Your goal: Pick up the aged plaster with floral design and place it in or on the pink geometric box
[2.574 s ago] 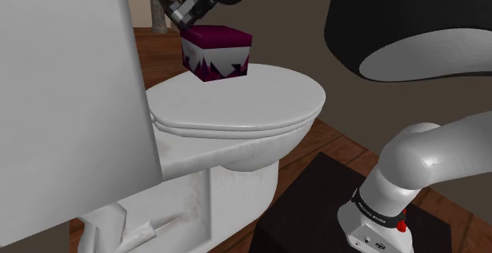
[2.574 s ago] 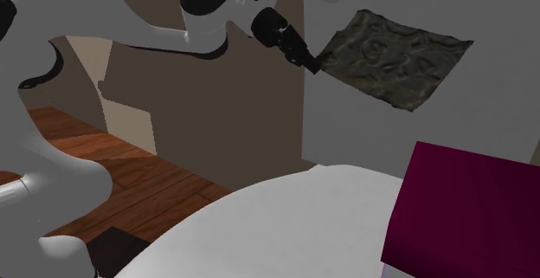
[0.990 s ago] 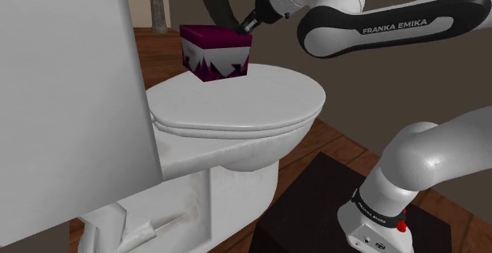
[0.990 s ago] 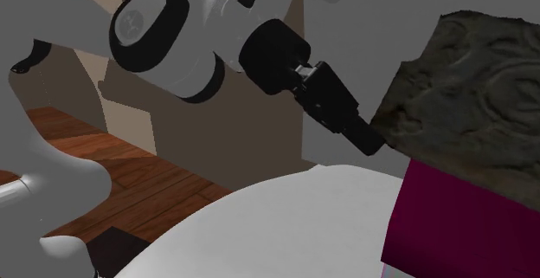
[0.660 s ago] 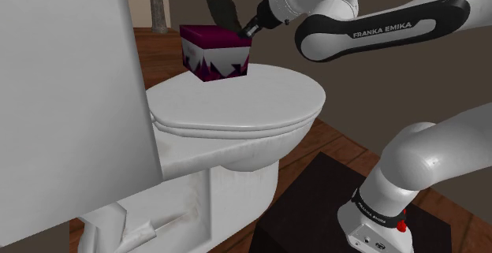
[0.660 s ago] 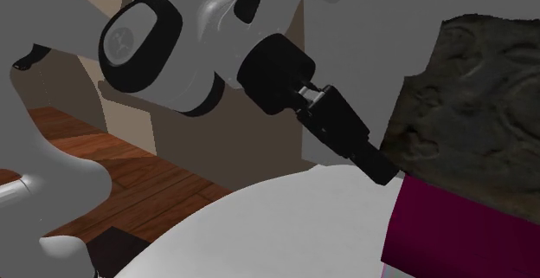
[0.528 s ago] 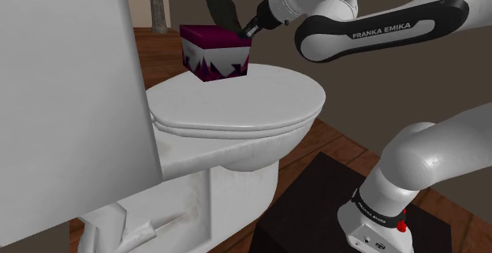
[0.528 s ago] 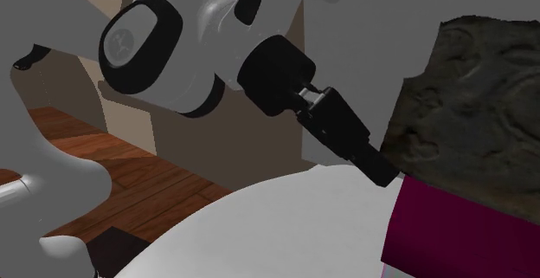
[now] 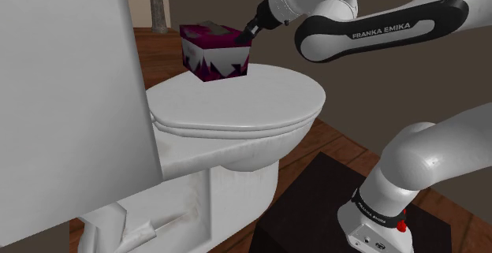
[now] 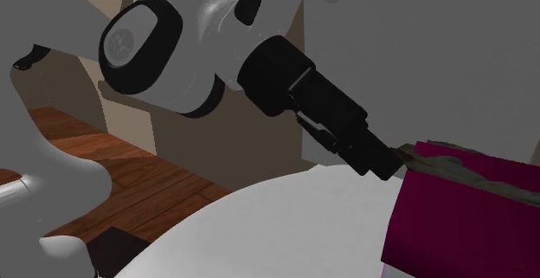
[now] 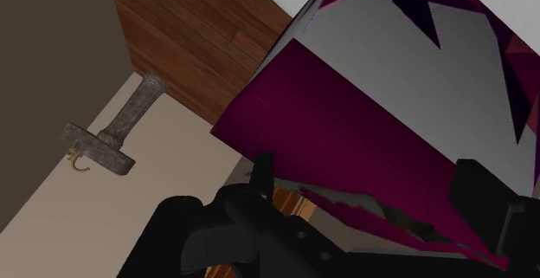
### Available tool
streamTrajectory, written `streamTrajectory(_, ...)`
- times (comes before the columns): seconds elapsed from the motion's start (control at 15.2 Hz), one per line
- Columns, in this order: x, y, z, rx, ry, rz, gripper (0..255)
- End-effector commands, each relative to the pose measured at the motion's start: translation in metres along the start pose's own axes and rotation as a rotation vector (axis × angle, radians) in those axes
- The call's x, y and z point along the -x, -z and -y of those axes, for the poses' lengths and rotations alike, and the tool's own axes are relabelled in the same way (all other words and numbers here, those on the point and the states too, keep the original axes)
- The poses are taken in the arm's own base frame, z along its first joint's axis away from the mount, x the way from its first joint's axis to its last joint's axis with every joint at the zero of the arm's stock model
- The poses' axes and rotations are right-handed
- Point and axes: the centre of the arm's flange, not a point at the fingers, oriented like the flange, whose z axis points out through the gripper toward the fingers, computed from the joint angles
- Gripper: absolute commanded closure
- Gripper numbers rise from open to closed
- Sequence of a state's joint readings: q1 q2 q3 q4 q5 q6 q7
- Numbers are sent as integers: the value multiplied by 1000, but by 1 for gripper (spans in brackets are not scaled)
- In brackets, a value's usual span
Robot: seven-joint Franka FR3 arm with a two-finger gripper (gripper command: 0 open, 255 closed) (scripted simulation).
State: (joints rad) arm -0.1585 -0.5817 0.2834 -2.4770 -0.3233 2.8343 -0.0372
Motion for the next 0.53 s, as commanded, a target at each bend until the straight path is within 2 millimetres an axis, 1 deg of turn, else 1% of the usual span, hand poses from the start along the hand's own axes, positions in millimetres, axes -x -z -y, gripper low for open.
streamTrajectory(0.0,0,0,0,0,0,0,0)
streamTrajectory(0.07,0,0,0,0,0,0,0)
streamTrajectory(0.26,0,40,0,0,0,0,0)
streamTrajectory(0.33,0,50,0,0,0,0,0)
streamTrajectory(0.46,0,50,0,0,0,0,0)
